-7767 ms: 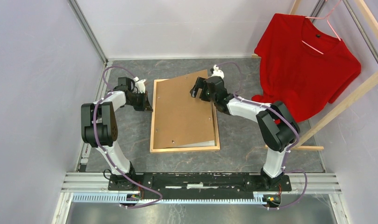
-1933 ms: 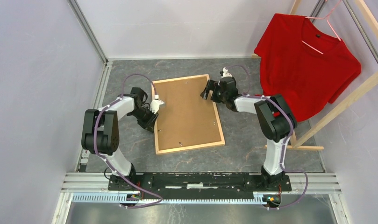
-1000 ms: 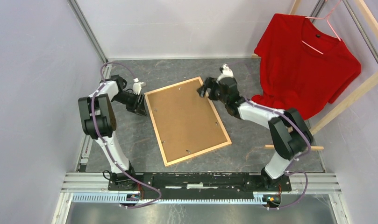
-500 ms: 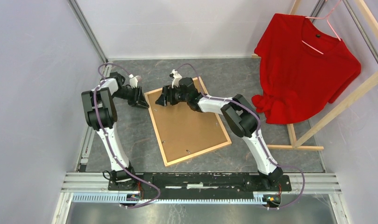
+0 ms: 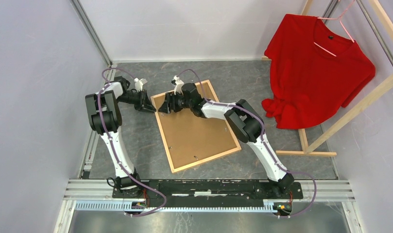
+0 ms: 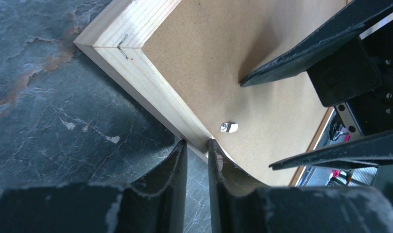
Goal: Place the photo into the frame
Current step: Install the photo frame at the center of the board.
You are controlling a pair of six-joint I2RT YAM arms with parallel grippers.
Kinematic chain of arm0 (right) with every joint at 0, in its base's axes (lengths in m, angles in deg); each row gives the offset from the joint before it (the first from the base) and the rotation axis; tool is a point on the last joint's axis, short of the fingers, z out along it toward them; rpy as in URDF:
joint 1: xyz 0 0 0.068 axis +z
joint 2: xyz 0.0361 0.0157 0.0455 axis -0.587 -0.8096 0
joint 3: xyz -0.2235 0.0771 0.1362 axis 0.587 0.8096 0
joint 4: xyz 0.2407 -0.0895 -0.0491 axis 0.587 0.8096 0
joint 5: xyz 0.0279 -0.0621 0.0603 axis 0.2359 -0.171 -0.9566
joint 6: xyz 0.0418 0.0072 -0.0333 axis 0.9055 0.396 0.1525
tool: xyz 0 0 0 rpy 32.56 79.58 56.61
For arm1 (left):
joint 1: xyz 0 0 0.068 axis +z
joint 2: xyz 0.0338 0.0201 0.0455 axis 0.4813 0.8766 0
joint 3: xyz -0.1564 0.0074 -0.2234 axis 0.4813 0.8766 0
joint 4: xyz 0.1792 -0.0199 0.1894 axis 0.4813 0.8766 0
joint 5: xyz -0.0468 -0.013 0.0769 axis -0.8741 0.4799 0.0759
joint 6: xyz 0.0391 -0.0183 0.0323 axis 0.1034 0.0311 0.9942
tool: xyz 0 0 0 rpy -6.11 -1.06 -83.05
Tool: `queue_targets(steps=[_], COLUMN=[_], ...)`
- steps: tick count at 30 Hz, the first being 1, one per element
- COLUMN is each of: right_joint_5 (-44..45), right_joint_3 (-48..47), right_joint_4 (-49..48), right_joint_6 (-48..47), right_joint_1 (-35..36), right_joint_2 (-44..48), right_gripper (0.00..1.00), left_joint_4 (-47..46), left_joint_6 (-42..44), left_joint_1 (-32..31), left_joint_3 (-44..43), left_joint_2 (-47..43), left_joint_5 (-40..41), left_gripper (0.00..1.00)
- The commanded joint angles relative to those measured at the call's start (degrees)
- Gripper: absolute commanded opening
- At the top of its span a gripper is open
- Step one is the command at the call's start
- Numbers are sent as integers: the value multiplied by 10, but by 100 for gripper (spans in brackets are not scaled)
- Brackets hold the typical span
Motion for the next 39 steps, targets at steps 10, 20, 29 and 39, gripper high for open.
queue_targets(steps=[10, 20, 29, 39], right_joint_5=[-3, -6, -7, -18], right_joint_3=[-20, 0, 41, 4], right_joint_4=[19, 5, -24, -15], right_joint_6=[-31, -16, 5, 18], right_joint_1=[34, 37, 41, 44], right_joint_2=[-12, -7, 11, -17], right_gripper=[69, 66, 64, 64], left_joint_4=[-19, -19, -19, -18], left_joint_6=[13, 19, 22, 23], left_joint_1=[-8, -8, -9, -8], left_joint_3=[12, 16, 16, 16], left_joint_2=[19, 13, 11, 10], left_joint_5=[36, 46, 50, 53], left_gripper=[22, 20, 19, 18])
